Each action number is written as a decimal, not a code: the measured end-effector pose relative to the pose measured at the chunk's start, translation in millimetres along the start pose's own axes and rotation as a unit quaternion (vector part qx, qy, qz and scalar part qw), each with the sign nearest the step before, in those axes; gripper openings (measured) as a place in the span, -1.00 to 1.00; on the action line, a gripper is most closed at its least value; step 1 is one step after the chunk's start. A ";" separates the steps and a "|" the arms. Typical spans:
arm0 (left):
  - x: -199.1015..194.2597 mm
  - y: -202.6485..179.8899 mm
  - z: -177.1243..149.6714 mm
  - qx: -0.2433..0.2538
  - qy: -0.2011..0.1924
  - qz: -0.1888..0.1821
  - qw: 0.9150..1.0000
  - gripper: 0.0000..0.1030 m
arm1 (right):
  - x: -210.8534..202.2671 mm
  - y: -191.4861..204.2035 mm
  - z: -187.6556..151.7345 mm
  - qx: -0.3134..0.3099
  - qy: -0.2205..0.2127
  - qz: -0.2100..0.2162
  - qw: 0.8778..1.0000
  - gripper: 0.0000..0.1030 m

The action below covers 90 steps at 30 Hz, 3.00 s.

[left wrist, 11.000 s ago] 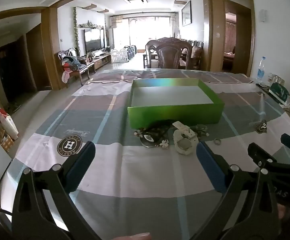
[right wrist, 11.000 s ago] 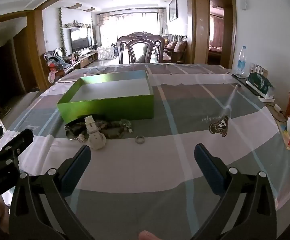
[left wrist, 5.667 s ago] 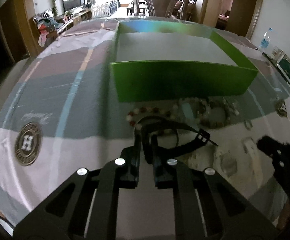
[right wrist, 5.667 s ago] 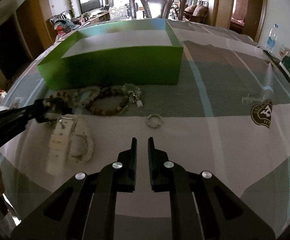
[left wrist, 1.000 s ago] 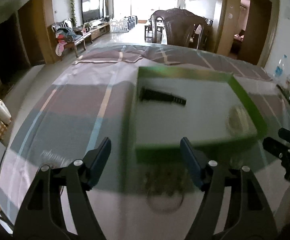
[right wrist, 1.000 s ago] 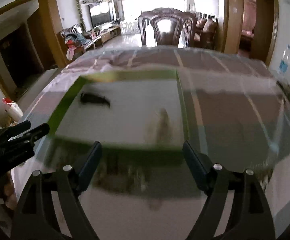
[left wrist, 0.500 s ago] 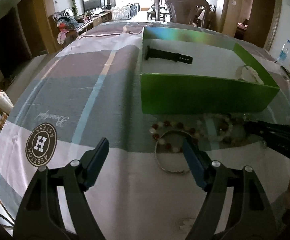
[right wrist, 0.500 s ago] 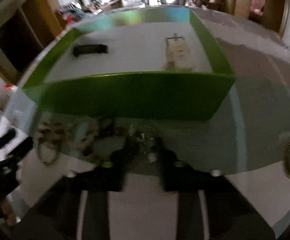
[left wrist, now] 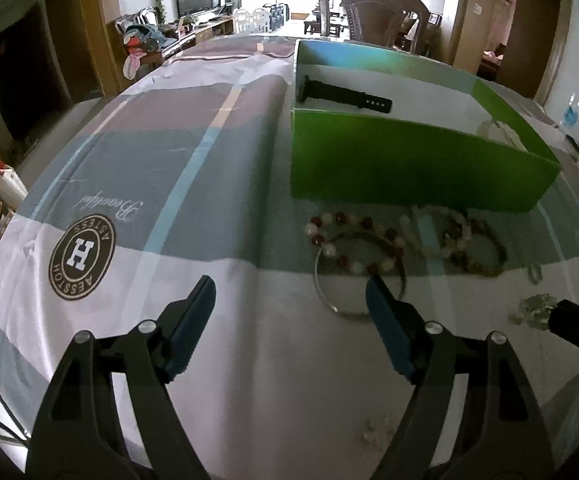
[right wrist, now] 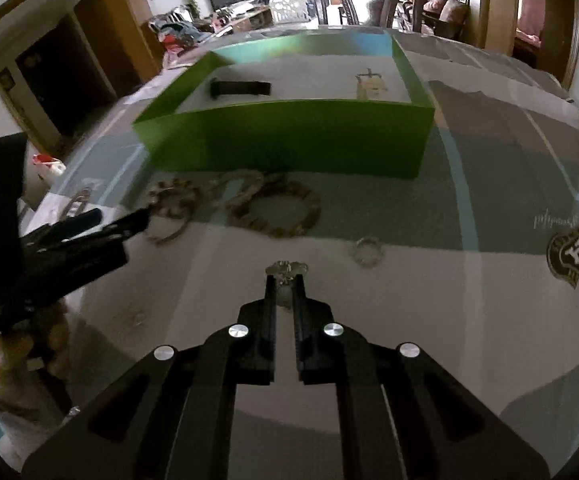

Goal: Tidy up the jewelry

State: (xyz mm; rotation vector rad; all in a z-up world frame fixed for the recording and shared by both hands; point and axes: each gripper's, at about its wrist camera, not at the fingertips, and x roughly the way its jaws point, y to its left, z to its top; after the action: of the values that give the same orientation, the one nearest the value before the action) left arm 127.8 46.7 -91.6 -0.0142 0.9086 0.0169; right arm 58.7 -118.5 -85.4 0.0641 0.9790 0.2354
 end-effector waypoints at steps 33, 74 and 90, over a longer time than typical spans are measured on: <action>17.2 -13.6 -2.5 0.040 0.010 0.037 0.998 0.68 | 18.8 -0.6 -9.2 0.015 -0.002 -0.055 0.998 0.01; -12.3 -26.4 -28.6 0.082 0.005 0.001 0.997 0.78 | 26.7 6.0 -18.9 0.015 -0.004 -0.058 0.998 -0.26; -22.4 -19.6 -26.8 0.069 -0.006 0.006 0.998 0.77 | 2.1 28.8 -16.5 -0.014 -0.029 0.003 0.999 -0.78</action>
State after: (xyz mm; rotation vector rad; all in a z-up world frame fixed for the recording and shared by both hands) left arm 93.3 26.4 -90.4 0.1199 0.8956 -0.0350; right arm 41.3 -90.8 -91.7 0.0480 0.9179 0.2505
